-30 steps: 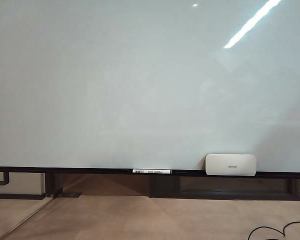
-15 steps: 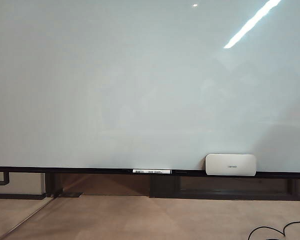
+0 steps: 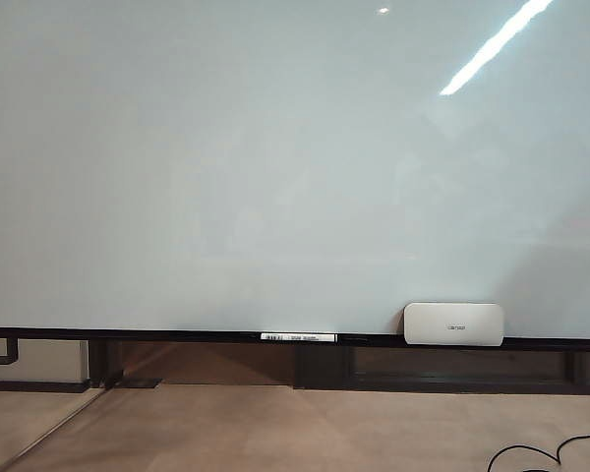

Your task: Reach to the right to find the marker pen, pick it up, and write the number 18 on the whiteboard.

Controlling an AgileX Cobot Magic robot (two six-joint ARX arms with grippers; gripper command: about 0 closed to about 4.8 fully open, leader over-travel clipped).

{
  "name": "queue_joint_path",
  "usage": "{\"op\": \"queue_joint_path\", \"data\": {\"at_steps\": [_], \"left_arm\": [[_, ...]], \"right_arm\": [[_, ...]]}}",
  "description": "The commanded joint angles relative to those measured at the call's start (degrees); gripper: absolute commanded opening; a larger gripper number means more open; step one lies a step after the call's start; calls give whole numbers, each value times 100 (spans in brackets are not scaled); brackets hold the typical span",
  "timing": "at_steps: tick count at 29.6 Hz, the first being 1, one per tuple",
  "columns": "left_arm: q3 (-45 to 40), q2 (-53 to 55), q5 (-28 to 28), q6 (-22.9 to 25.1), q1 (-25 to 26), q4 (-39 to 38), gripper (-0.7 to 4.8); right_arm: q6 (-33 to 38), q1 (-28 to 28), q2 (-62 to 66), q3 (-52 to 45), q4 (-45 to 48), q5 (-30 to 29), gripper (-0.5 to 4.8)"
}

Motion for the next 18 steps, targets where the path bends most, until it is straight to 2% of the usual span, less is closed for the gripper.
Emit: {"op": "queue_joint_path", "data": {"at_steps": [1,18], "left_arm": [[2,11,-20,-15,-2,50,-5],[2,11,-39,-15,-2,46,-5]], "right_arm": [[-17,22,-42,35,125,44,140],[-13,22,-42,33,269,37,148]]}}
